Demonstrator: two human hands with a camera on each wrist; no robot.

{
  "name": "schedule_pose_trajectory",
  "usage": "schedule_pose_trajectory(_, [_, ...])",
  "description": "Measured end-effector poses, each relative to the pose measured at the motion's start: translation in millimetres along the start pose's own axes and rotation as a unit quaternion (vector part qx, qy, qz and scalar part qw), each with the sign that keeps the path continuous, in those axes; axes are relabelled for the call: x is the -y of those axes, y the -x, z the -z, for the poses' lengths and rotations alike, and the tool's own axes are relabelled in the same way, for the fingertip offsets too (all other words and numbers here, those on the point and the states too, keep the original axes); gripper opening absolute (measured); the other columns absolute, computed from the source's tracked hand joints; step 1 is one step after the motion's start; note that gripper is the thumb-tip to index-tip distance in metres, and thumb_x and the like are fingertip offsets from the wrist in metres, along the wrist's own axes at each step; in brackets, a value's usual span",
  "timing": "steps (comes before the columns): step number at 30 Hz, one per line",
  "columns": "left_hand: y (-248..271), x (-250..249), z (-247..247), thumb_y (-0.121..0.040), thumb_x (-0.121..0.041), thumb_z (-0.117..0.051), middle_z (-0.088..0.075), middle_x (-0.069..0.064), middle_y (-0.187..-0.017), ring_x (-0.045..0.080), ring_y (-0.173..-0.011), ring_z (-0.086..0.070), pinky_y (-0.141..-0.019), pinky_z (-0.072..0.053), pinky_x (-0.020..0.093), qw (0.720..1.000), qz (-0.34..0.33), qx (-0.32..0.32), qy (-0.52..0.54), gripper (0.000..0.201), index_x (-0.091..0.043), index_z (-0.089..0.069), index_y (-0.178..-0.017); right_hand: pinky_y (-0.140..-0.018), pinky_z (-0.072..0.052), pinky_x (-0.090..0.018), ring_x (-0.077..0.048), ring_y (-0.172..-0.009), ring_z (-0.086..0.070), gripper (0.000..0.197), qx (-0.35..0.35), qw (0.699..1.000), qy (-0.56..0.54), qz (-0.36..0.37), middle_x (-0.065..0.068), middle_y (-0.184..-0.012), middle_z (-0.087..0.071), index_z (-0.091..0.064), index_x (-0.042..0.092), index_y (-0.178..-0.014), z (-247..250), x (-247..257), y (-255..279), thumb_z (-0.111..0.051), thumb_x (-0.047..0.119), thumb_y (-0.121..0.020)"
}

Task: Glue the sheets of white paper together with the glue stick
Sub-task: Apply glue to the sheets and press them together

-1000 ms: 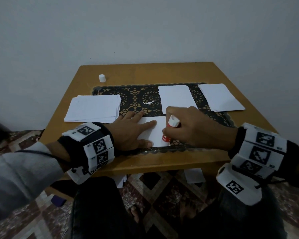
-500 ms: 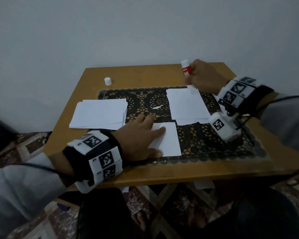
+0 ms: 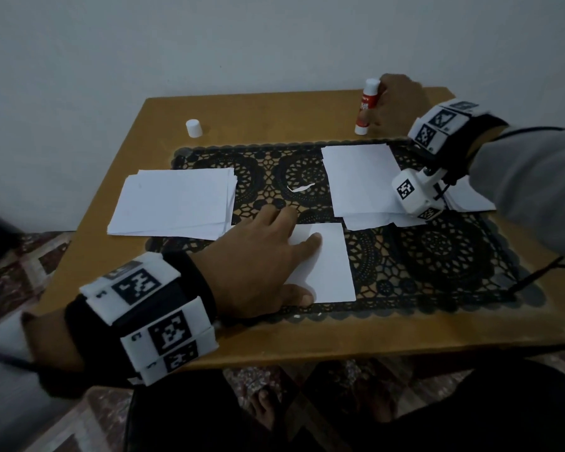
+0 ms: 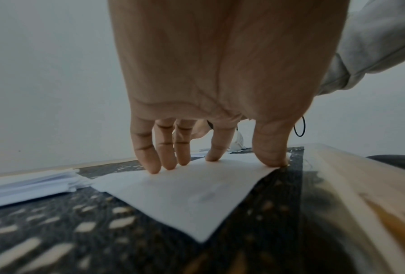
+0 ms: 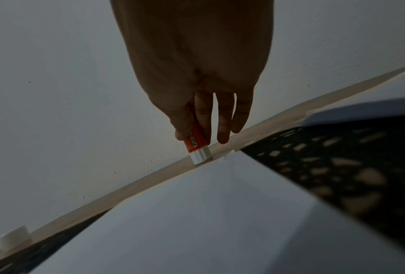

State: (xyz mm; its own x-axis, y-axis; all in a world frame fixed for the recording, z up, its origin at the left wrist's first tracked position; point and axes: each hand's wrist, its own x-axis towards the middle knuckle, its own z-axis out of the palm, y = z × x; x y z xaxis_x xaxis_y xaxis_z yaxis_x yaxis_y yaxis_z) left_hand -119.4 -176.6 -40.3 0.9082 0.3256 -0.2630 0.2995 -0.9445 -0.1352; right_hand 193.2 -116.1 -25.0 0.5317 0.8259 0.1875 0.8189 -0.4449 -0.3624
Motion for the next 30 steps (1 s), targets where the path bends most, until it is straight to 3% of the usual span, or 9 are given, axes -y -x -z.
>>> schedule_pose_trajectory(6, [3.6, -4.6, 4.5, -0.087, -0.069, -0.036, -0.017, 0.009, -0.143, 0.026, -0.127, -0.020, -0.105, -0.029, 0.037, 1.000, 0.011, -0.002, 0.022, 0.082, -0.029, -0.005, -0.151, -0.068, -0.041, -0.031, -0.025, -0.081, -0.060, 0.034, 0.014, 1.000, 0.009, -0.012, -0.010, -0.096, -0.067, -0.061, 0.009, -0.093, 2.0, -2.6, 2.0, -0.074, 0.031, -0.071])
schedule_pose_trajectory(8, [5.5, -7.5, 4.4, -0.088, -0.067, -0.037, -0.018, 0.008, -0.143, 0.027, -0.128, -0.020, -0.104, -0.030, 0.037, 0.999, 0.017, -0.002, 0.028, 0.080, -0.029, -0.006, -0.151, -0.077, -0.048, -0.034, -0.029, -0.093, -0.063, 0.048, 0.030, 0.999, 0.016, -0.022, -0.016, -0.108, -0.066, -0.063, 0.005, -0.109, 9.3, -3.8, 4.0, -0.075, 0.035, -0.073])
schedule_pose_trajectory(11, [8.4, -11.5, 3.5, -0.089, -0.065, -0.039, -0.020, 0.007, -0.143, 0.026, -0.128, -0.021, -0.103, -0.034, 0.038, 0.998, 0.029, -0.012, 0.050, 0.075, -0.028, -0.012, -0.149, -0.089, -0.044, -0.035, -0.035, -0.114, -0.055, 0.058, 0.048, 0.997, 0.050, -0.027, -0.017, -0.128, -0.056, -0.053, 0.004, -0.129, 31.2, -13.8, 11.6, -0.072, 0.028, -0.080])
schedule_pose_trajectory(14, [9.7, -14.1, 5.0, -0.088, -0.063, -0.044, -0.026, 0.007, -0.138, 0.024, -0.123, -0.026, -0.099, -0.040, 0.038, 0.997, 0.036, -0.020, 0.064, 0.068, -0.026, -0.022, -0.141, -0.094, -0.043, -0.037, -0.037, -0.116, -0.052, 0.049, 0.081, 0.988, 0.127, 0.022, -0.019, -0.132, -0.053, -0.057, 0.003, -0.126, 54.6, -33.1, 31.0, -0.071, 0.020, -0.083])
schedule_pose_trajectory(16, [10.1, -13.6, 6.3, -0.087, -0.062, -0.047, -0.029, 0.006, -0.135, 0.023, -0.121, -0.028, -0.098, -0.041, 0.039, 0.996, 0.041, -0.018, 0.075, 0.065, -0.026, -0.026, -0.137, -0.087, -0.041, -0.032, -0.035, -0.114, -0.053, 0.041, 0.115, 0.978, 0.170, 0.046, -0.018, -0.129, -0.056, -0.060, 0.002, -0.121, 63.9, -48.2, 51.9, -0.069, 0.020, -0.086])
schedule_pose_trajectory(18, [10.6, -14.6, 7.8, -0.086, -0.063, -0.048, -0.032, 0.005, -0.133, 0.023, -0.119, -0.030, -0.097, -0.041, 0.039, 0.996, 0.045, -0.021, 0.079, 0.062, -0.027, -0.029, -0.134, -0.081, -0.036, -0.027, -0.030, -0.112, -0.052, 0.038, 0.155, 0.967, 0.195, 0.059, -0.014, -0.125, -0.058, -0.061, 0.006, -0.117, 72.0, -62.3, 77.0, -0.069, 0.029, -0.088])
schedule_pose_trajectory(22, [13.6, -18.5, 9.3, -0.087, -0.061, -0.047, -0.034, 0.005, -0.132, 0.023, -0.118, -0.033, -0.097, -0.041, 0.039, 0.996, 0.050, -0.017, 0.068, 0.060, -0.027, -0.031, -0.134, -0.080, -0.031, -0.022, -0.022, -0.115, -0.053, 0.051, 0.242, 0.942, 0.210, 0.102, -0.004, -0.125, -0.060, -0.060, 0.012, -0.122, 80.6, -82.0, 114.4, -0.070, 0.045, -0.084])
schedule_pose_trajectory(25, [15.0, -21.0, 10.5, -0.088, -0.059, -0.047, -0.034, 0.006, -0.134, 0.024, -0.120, -0.032, -0.098, -0.041, 0.039, 0.997, 0.052, -0.010, 0.062, 0.060, -0.026, -0.029, -0.136, -0.073, -0.025, -0.021, -0.020, -0.112, -0.053, 0.047, 0.237, 0.936, 0.221, 0.139, -0.002, -0.122, -0.060, -0.062, 0.015, -0.119, 80.9, -89.5, 129.5, -0.071, 0.043, -0.082])
schedule_pose_trajectory(30, [16.5, -22.1, 13.1, -0.090, -0.057, -0.047, -0.033, 0.005, -0.137, 0.024, -0.123, -0.032, -0.102, -0.040, 0.041, 0.996, 0.054, 0.008, 0.066, 0.060, -0.027, -0.029, -0.138, -0.066, -0.025, -0.023, -0.018, -0.097, -0.059, 0.015, 0.208, 0.945, 0.188, 0.166, 0.001, -0.096, -0.064, -0.070, 0.013, -0.090, 83.6, -92.4, 134.3, -0.073, 0.027, -0.084])
